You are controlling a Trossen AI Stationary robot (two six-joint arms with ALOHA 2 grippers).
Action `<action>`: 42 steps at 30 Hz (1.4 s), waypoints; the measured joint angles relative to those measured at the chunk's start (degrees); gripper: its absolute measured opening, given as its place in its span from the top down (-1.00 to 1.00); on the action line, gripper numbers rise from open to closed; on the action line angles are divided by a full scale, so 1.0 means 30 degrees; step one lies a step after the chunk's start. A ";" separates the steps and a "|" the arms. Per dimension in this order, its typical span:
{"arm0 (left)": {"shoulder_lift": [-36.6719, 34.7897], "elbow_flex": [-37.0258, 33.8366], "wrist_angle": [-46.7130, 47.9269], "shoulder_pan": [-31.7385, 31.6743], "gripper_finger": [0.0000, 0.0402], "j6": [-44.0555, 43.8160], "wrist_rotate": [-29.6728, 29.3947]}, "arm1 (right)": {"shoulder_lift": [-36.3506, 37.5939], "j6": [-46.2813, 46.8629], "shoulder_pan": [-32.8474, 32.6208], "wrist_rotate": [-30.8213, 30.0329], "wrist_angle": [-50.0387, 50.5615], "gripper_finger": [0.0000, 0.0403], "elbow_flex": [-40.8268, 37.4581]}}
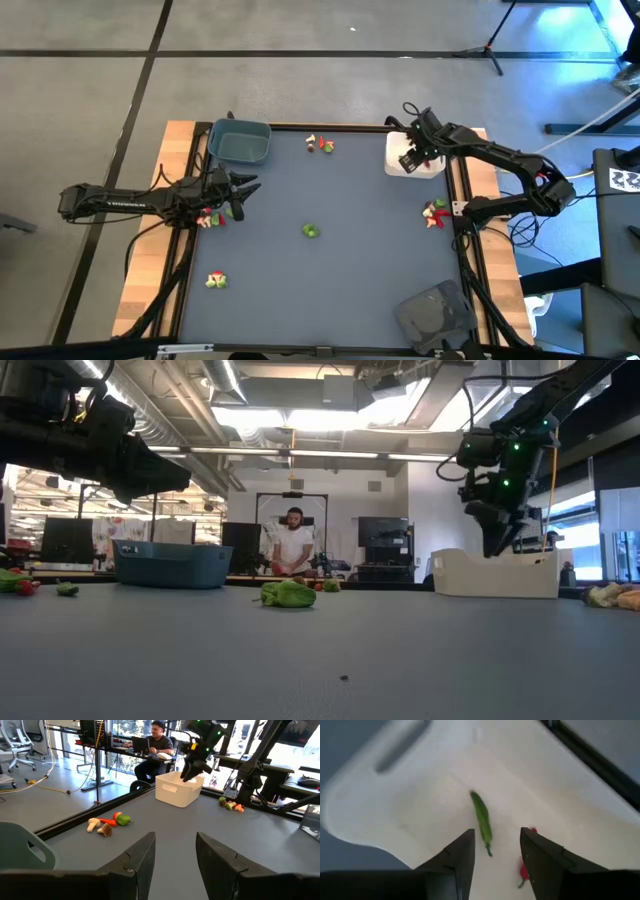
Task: Sort produce into baskets
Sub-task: Put the green bell pepper into the blue bin
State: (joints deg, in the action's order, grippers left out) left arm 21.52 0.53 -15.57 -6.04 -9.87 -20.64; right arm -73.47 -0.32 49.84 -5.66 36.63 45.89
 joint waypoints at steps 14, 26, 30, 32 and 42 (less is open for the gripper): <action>0.0004 -0.0002 0.0000 0.0000 0.31 0.0001 0.0000 | -0.0001 0.0152 -0.4803 0.1125 -0.3116 0.23 0.1705; 0.0002 0.0002 0.0000 0.0000 0.31 0.0001 0.0000 | -0.0518 0.1596 -0.9460 0.0806 -0.6639 0.23 0.1712; 0.0003 0.0003 -0.0010 0.0000 0.31 -0.0023 0.0007 | -0.1025 0.1718 -1.0588 0.0762 -0.7707 0.23 0.1712; -0.0001 0.0003 -0.0007 0.0000 0.31 -0.0028 0.0015 | -0.1436 0.1742 -1.1123 0.0763 -0.8434 0.23 0.1712; -0.0001 0.0002 -0.0007 0.0000 0.31 0.0060 0.0015 | -0.4058 0.1960 -1.3653 0.0761 -1.1316 0.23 0.1706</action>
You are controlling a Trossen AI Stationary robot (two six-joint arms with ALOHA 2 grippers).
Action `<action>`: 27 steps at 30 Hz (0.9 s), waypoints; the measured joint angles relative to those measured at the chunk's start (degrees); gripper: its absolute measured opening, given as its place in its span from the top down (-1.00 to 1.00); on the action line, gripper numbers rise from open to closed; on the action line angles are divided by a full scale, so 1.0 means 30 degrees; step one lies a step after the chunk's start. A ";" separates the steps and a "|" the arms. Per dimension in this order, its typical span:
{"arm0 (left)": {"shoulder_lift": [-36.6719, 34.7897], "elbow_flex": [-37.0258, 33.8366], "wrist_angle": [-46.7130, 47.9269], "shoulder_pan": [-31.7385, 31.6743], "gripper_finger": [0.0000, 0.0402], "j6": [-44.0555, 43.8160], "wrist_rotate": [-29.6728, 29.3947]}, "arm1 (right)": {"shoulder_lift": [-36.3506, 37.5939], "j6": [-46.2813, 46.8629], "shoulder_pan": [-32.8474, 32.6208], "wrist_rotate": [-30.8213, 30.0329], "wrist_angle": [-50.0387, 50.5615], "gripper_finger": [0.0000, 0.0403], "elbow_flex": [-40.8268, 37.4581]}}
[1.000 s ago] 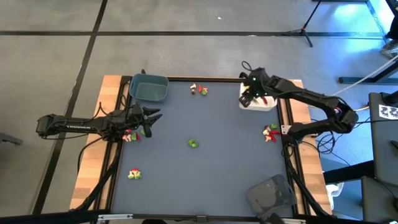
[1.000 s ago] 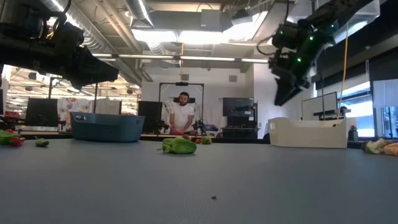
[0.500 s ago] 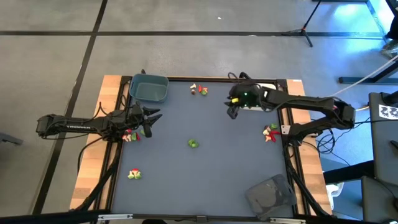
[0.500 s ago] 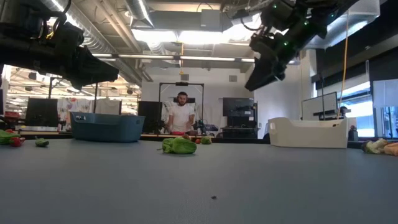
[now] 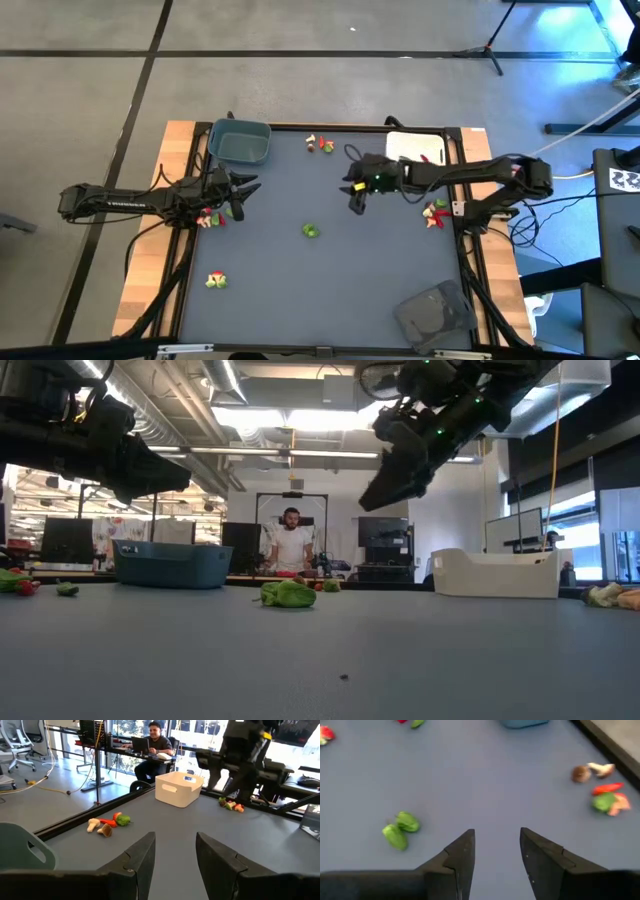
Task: Sort produce into baskets
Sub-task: Put the green bell pepper into the blue bin
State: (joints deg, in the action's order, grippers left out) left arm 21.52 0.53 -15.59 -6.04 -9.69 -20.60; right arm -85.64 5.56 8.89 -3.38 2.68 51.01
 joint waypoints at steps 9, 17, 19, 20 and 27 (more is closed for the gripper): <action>0.0001 0.0001 -0.0001 0.0000 0.31 0.0014 0.0000 | -0.1765 0.0523 -0.1415 0.0000 -0.1966 0.23 -0.0002; 0.0007 0.0001 0.0000 0.0000 0.31 0.0036 -0.0007 | -0.3430 0.0683 -0.2223 0.0151 -0.5367 0.23 -0.0002; 0.0007 0.0001 0.0000 0.0000 0.31 0.0036 -0.0007 | -0.3898 0.0690 -0.2392 0.0207 -0.6183 0.23 0.0001; 0.0002 0.0001 0.0000 0.0000 0.31 0.0036 -0.0002 | -0.4158 0.0687 -0.2383 0.0245 -0.6649 0.23 0.0005; 0.0007 0.0001 0.0007 0.0000 0.31 0.0077 -0.0001 | -0.5961 0.1180 -0.2491 0.1742 -0.7505 0.23 0.1096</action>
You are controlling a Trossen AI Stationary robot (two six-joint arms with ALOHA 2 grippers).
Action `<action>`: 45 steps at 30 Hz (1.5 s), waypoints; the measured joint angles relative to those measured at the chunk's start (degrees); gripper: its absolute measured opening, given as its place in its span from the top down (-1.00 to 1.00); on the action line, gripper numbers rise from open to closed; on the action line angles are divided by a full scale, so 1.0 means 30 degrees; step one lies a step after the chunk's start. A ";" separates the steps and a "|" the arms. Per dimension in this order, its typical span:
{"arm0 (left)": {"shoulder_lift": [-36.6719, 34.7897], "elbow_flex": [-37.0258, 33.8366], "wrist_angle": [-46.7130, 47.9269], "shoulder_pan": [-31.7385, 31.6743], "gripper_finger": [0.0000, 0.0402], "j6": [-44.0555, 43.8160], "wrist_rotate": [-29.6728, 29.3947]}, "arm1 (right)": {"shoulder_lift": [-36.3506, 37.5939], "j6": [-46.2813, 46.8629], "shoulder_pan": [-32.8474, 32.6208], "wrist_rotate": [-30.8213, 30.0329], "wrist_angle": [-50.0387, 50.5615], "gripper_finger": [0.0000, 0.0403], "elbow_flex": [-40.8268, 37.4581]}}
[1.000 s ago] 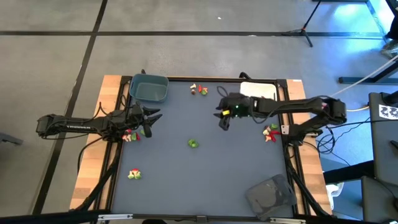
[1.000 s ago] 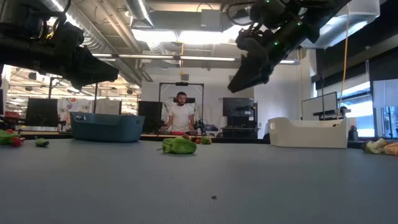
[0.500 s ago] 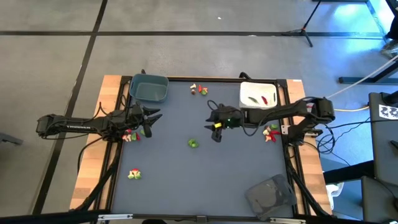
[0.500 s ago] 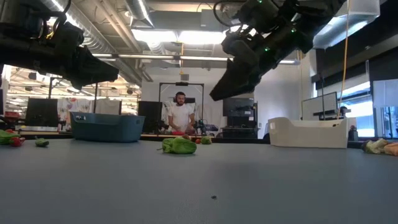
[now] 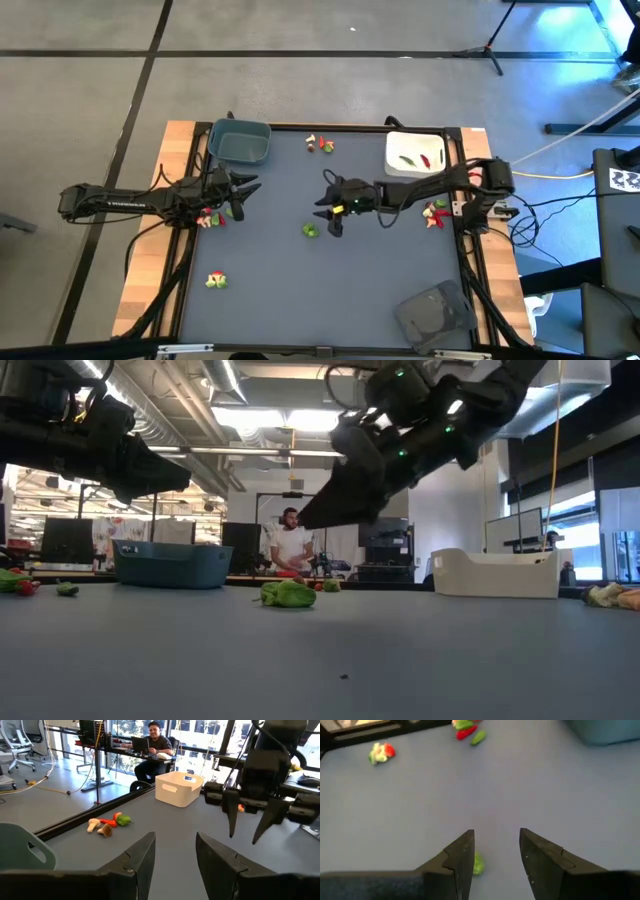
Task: Sort produce into baskets
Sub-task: Put the green bell pepper into the blue bin
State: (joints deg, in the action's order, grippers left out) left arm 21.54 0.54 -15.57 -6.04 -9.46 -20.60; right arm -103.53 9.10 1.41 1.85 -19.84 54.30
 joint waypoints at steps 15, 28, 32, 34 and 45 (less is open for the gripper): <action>-0.0005 0.0000 0.0073 0.0000 0.31 0.0214 -0.0006 | -0.4459 -0.0734 -0.0564 0.1396 0.0523 0.23 0.2995; 0.0000 0.0000 0.0058 0.0000 0.31 0.0200 -0.0006 | -0.4633 -0.2038 -0.0461 0.1165 0.2624 0.52 0.3246; 0.0000 0.0000 0.0062 0.0000 0.31 0.0193 -0.0006 | -0.4626 -0.2230 -0.0468 0.0924 0.3018 0.81 0.3244; -0.0001 0.0000 0.0064 0.0000 0.31 0.0192 -0.0006 | -0.4626 -0.2244 -0.0468 0.0918 0.3046 0.91 0.3237; -0.0006 0.0000 -0.0029 0.0000 0.31 0.0214 -0.0006 | -0.3198 -0.2453 -0.0461 0.0158 0.3849 1.00 0.3062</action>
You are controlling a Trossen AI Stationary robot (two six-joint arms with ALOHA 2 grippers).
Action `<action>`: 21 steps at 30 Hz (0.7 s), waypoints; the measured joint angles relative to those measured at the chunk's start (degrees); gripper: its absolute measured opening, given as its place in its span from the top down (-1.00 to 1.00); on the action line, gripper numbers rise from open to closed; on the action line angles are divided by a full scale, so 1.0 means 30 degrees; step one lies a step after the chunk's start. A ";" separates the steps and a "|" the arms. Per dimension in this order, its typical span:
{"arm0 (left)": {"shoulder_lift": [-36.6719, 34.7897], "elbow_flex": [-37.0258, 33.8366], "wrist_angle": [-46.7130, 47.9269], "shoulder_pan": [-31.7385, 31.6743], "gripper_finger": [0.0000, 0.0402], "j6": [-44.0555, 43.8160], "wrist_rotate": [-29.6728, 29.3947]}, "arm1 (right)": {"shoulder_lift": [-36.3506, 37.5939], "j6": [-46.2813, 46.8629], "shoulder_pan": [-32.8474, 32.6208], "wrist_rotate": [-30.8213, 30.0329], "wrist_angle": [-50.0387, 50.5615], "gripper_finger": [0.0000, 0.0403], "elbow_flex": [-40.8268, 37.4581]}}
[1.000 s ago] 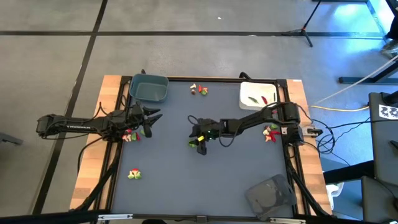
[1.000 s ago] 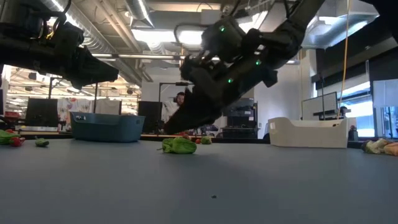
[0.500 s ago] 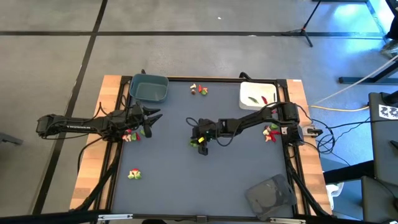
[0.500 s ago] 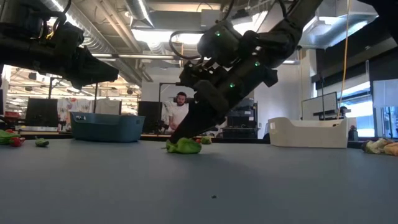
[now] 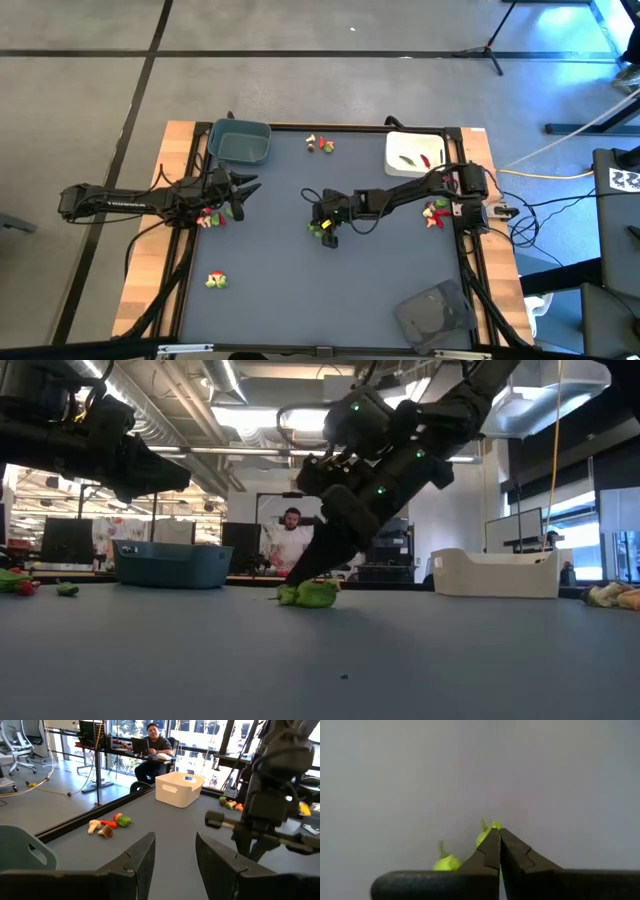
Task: Sort produce into baskets
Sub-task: Put the green bell pepper into the blue bin
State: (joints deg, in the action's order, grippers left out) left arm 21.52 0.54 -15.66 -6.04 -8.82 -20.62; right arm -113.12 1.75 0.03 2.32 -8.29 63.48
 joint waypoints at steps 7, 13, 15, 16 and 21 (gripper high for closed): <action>0.0002 -0.0003 -0.0074 0.0000 0.31 0.0047 0.0000 | 0.1641 -0.0826 0.0930 -0.2098 -0.0356 1.00 0.0050; -0.0002 0.0000 -0.0080 0.0000 0.31 -0.0127 0.0119 | 0.1866 -0.0228 0.2153 -0.2308 -0.2608 1.00 0.0080; -0.0002 0.0000 -0.0029 0.0000 0.31 -0.0317 0.0988 | 0.1866 0.0181 0.2322 -0.2352 -0.3535 0.99 0.0080; 0.0002 -0.0004 0.0020 0.0006 0.31 -0.0147 0.1427 | 0.1866 0.0209 0.2321 -0.2377 -0.3972 0.99 0.0084; 0.0151 -0.0001 -0.0214 -0.0036 0.31 0.0507 0.1117 | 0.1873 0.0129 0.2239 -0.2147 -0.5396 0.99 0.0087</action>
State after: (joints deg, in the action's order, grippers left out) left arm 21.98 0.53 -16.30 -6.15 -7.30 -17.27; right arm -107.50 2.13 6.75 -4.12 -24.48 63.75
